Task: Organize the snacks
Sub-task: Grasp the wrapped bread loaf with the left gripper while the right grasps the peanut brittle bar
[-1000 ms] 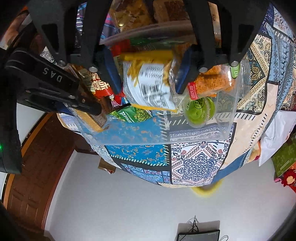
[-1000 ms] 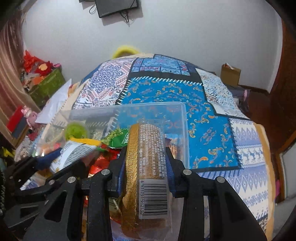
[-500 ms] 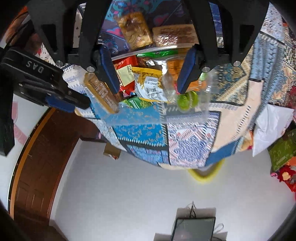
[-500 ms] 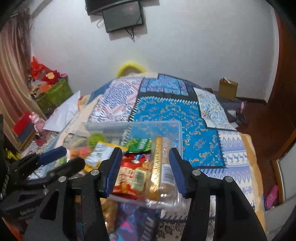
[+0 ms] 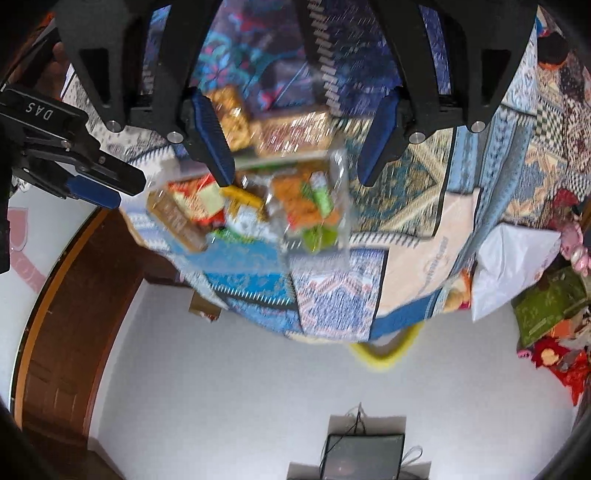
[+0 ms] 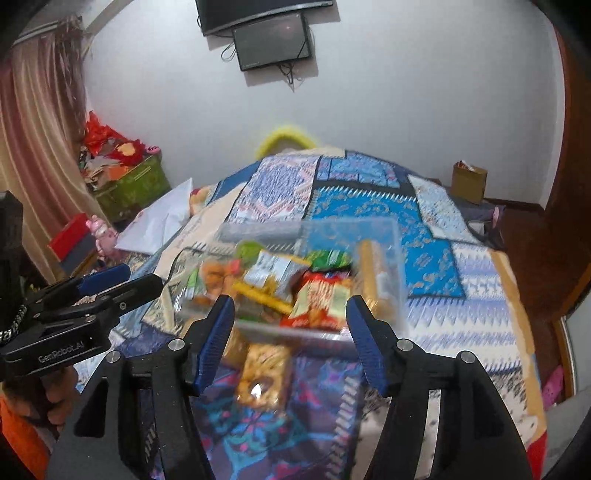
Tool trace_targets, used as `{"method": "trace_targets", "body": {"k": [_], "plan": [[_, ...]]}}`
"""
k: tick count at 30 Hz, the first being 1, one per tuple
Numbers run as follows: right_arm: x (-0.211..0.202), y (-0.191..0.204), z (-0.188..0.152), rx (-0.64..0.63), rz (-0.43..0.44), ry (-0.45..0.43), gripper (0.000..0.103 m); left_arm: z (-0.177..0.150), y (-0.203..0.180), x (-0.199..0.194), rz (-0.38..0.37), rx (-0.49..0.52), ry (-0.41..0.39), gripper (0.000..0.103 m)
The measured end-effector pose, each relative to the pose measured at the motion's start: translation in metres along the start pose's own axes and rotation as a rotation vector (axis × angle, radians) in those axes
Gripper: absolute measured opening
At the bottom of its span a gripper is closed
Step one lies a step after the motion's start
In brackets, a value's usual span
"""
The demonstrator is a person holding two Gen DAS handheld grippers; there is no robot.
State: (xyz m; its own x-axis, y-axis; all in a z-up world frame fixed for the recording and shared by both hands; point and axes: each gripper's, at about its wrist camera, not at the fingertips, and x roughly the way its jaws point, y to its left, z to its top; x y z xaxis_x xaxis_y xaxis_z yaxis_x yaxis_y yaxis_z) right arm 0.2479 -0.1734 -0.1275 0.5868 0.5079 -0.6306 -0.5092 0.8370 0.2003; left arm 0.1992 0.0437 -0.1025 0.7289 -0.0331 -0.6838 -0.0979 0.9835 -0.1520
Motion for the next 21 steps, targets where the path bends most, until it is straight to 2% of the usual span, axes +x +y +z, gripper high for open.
{"method": "trace_targets", "body": {"k": [12, 17, 21], "plan": [[0.061, 0.019, -0.049, 0.008, 0.03, 0.196, 0.059, -0.059, 0.018, 0.034, 0.026, 0.042, 0.165, 0.068], [0.087, 0.019, -0.06, 0.009, 0.03, 0.269, 0.059, -0.069, 0.024, 0.044, 0.025, 0.027, 0.199, 0.068], [0.092, 0.015, -0.062, 0.019, 0.034, 0.284, 0.059, -0.067, 0.026, 0.047, 0.025, 0.012, 0.198, 0.068]]}}
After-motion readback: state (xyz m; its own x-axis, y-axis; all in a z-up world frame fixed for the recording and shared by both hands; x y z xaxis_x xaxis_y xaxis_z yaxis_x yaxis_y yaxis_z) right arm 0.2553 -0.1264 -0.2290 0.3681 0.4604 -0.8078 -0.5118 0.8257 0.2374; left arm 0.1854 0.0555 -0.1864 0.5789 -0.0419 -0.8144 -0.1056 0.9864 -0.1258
